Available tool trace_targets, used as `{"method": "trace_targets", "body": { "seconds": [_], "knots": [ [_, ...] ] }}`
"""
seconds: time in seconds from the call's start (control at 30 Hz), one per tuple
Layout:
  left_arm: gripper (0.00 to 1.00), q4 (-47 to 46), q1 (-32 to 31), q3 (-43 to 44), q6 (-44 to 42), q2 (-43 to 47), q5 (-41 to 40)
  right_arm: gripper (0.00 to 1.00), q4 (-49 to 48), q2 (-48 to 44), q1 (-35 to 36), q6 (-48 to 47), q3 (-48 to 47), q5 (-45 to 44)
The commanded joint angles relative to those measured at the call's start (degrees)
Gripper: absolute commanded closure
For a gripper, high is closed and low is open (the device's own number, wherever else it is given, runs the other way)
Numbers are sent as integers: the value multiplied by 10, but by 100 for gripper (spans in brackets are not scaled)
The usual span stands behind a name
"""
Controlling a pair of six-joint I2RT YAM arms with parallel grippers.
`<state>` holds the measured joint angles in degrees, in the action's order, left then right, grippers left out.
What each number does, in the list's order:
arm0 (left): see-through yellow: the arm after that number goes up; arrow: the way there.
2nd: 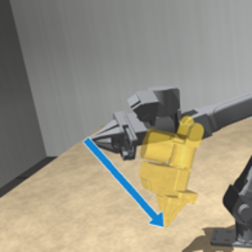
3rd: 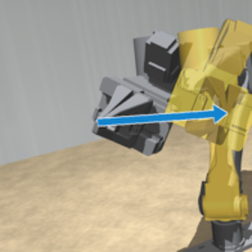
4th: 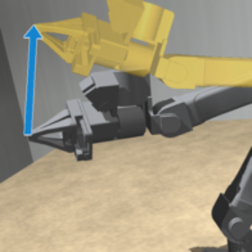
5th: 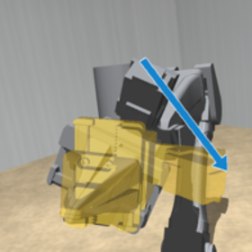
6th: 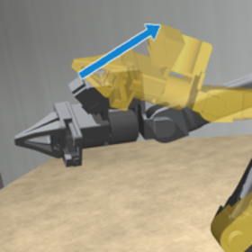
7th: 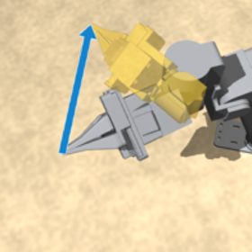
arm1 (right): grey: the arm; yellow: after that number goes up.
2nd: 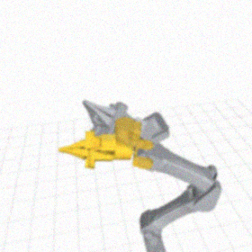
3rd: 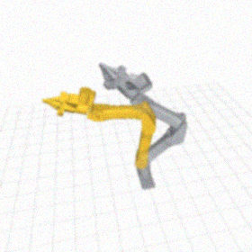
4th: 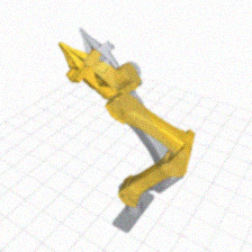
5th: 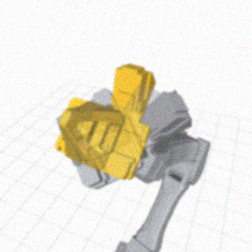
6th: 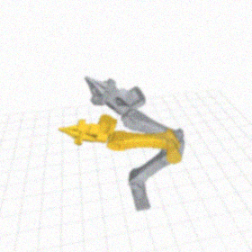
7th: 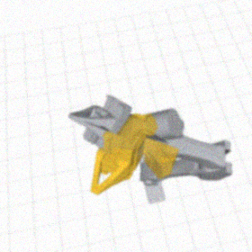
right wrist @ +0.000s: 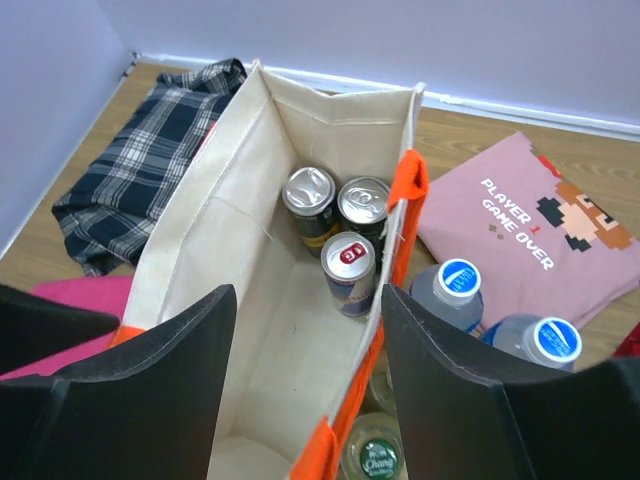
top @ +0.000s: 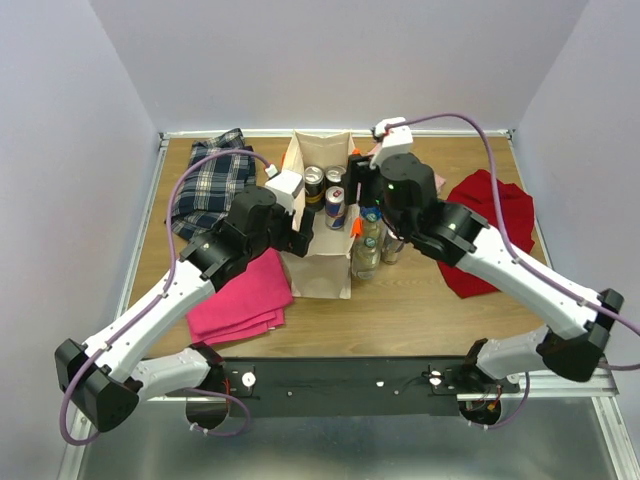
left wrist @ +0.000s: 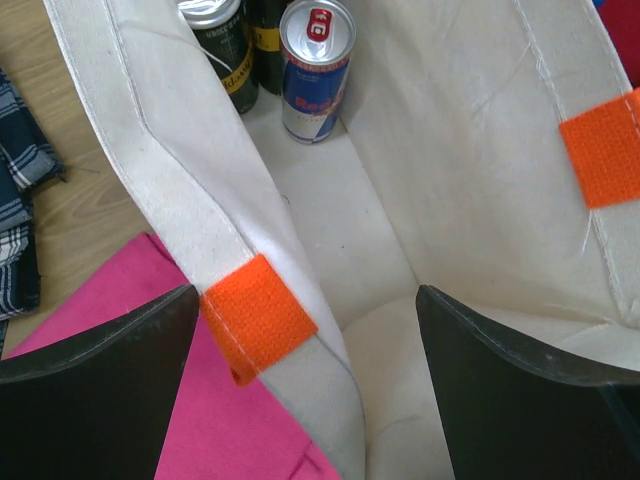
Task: Take the beverage out of the canvas bag
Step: Place the drink at the center of the board, then take out the drink from the canvas bag.
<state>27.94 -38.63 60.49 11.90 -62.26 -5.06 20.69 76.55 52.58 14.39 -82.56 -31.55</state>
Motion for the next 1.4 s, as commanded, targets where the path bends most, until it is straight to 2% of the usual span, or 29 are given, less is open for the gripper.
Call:
{"method": "trace_targets", "body": {
  "seconds": [0.0, 0.3, 0.37, 0.4, 0.53, 0.6, 0.73, 0.8, 0.83, 0.93, 1.2, 1.23, 1.37],
  "knots": [
    [1, 8, 0, -17, -5, 28, 30, 32, 48, 77, 6, -27, -79, 9],
    [1, 18, 0, -27, -5, 50, -1, 32, 106, 208, 5, -25, -197, 53],
    [4, 19, 0, -27, -5, 50, -5, 32, 117, 225, 6, -22, -218, 56],
    [6, 19, 0, -26, -4, 50, -8, 32, 125, 238, 5, -19, -223, 58],
    [28, 23, 0, -20, -3, 43, -20, 32, 129, 253, 5, -13, -234, 61],
    [32, 25, 0, -20, -3, 43, -26, 32, 126, 253, 5, -10, -228, 64],
    [53, 26, 0, -22, -4, 55, -42, 33, 119, 251, 5, -7, -220, 65],
    [60, 28, 0, -23, -5, 57, -48, 33, 118, 250, 5, -7, -219, 64],
    [70, 30, 0, -22, -6, 59, -49, 33, 118, 250, 5, -7, -218, 64],
    [83, 36, 0, -20, -12, 60, -48, 33, 120, 252, 5, -7, -218, 66],
    [90, 41, 0, -14, -28, 84, -43, 33, 122, 257, 5, -3, -216, 80],
    [93, 42, 0, -14, -29, 86, -41, 33, 123, 260, 5, -2, -215, 82],
    [94, 46, 0, -18, -30, 93, -30, 33, 127, 268, 5, 0, -220, 90]
  ]
}}
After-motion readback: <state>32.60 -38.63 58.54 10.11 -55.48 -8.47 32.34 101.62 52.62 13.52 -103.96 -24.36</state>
